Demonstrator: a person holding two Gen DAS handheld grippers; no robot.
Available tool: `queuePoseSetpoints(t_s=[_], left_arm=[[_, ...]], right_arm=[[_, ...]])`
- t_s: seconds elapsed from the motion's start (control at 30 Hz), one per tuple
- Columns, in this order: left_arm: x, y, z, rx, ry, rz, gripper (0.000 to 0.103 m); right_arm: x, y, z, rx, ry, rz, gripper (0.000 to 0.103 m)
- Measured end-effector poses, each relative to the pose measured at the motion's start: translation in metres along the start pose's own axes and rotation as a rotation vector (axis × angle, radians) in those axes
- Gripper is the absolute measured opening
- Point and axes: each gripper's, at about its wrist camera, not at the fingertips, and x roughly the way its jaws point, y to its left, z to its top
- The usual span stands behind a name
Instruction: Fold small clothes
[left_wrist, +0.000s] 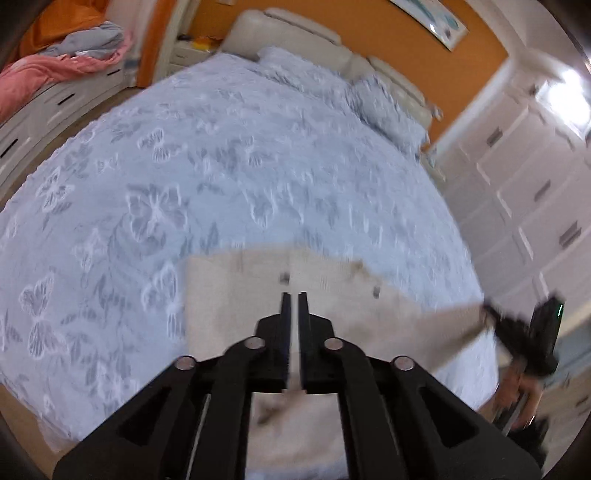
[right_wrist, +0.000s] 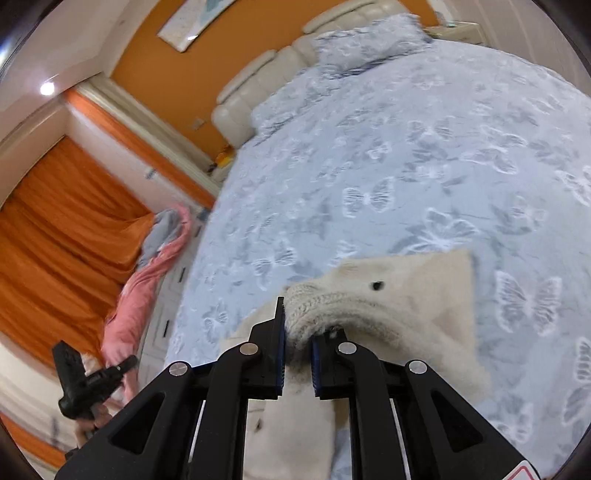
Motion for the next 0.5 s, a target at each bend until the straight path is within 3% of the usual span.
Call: queuePoseSetpoints(t_s=[0.03,0.1,0.23,0.37,0.4,0.47,0.5], left_arm=[[0.004,0.003,-0.02,-0.009,0.024,0.0,0.025],[0.017,0.017,-0.076,-0.096,0.1,-0.022,0.037],[0.063,0.042,-0.182,-0.319,0.308,-0.044,0.037],[0.091,0.038,-0.228,-0.471,0.318,-0.111,0.037],[0.095,0.033,-0.228,-0.471,0.3,-0.128,0.04],[0.107,0.026,-0.224,-0.438,0.278,-0.132,0.055],[0.118,0.025,-0.223,-0.441,0.293,-0.12,0.056]], right_arm=[[-0.001,0.001,-0.006,-0.011,0.003,0.002,0.01],[-0.008,-0.005,-0.025,-0.004,0.013,0.003,0.011],[-0.039,-0.029,-0.067,0.087,-0.001,0.009,0.011],[-0.071,-0.044,-0.103,0.136,0.006,-0.019,0.011],[-0.079,-0.047,-0.111,0.141,0.012,-0.033,0.011],[-0.088,-0.051,-0.121,0.151,0.018,-0.046,0.011],[-0.092,-0.054,-0.125,0.162,0.016,-0.047,0.011]])
